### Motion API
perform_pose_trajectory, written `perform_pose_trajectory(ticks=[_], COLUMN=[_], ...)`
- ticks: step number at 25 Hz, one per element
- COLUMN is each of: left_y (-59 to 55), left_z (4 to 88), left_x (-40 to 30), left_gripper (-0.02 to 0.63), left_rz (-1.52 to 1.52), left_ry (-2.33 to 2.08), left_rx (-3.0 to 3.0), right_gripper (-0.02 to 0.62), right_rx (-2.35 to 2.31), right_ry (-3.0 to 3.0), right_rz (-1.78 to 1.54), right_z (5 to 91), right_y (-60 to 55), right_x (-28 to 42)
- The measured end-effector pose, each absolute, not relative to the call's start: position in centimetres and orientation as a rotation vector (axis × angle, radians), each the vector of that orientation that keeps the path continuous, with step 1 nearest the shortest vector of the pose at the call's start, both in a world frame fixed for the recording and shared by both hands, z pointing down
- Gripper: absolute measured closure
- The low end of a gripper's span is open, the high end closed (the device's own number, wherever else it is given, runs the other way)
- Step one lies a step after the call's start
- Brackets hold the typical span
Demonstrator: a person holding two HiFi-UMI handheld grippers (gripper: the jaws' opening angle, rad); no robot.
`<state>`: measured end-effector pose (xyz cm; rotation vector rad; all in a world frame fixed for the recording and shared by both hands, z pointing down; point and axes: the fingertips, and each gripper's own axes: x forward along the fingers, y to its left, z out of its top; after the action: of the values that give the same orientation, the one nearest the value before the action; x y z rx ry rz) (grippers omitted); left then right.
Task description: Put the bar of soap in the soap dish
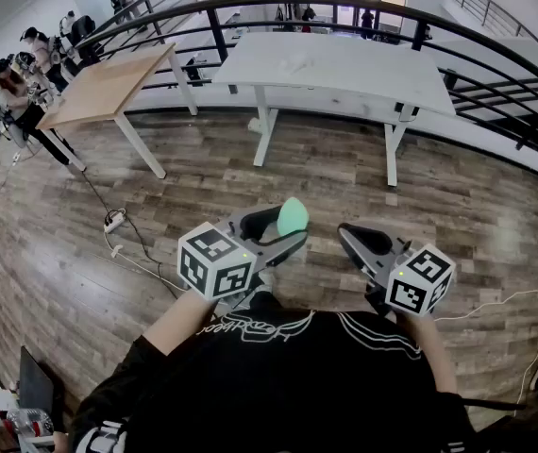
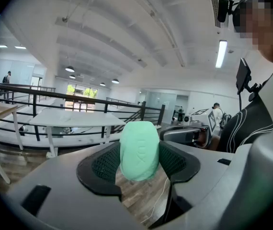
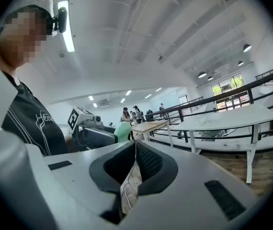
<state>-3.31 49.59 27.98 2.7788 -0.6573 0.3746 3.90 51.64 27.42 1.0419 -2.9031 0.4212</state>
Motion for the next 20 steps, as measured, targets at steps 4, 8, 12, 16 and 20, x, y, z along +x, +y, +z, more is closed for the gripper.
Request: perform_pose_trajectory(ticks=[4, 8, 12, 16, 20], left_y=[49.7, 49.8, 49.8, 49.9, 50.0], left_z=[27.8, 27.9, 28.0, 27.9, 27.6], left_x=[-2.9, -2.7, -2.7, -2.6, -2.2], left_gripper=[0.35, 0.35, 0.35, 0.35, 0.35], left_rz=[0.368, 0.378, 0.38, 0.386, 0.382], left_ry=[-0.663, -0.676, -0.682, -0.685, -0.696], left_rx=[2.781, 2.776, 2.775, 2.783, 2.783], right_gripper=[0.577, 0.577, 0.577, 0.575, 0.575], right_rx=[1.036, 1.031, 1.051, 1.067, 1.053], right_ry=[-2.901, -2.9, -2.892, -2.89, -2.9], right_rz=[0.409, 0.404, 0.399, 0.414, 0.423], right_z=[27.4, 27.5, 27.6, 27.7, 27.6], right_y=[51.8, 51.8, 51.3, 51.1, 51.3], right_x=[4.3, 4.5, 4.7, 4.8, 5.2])
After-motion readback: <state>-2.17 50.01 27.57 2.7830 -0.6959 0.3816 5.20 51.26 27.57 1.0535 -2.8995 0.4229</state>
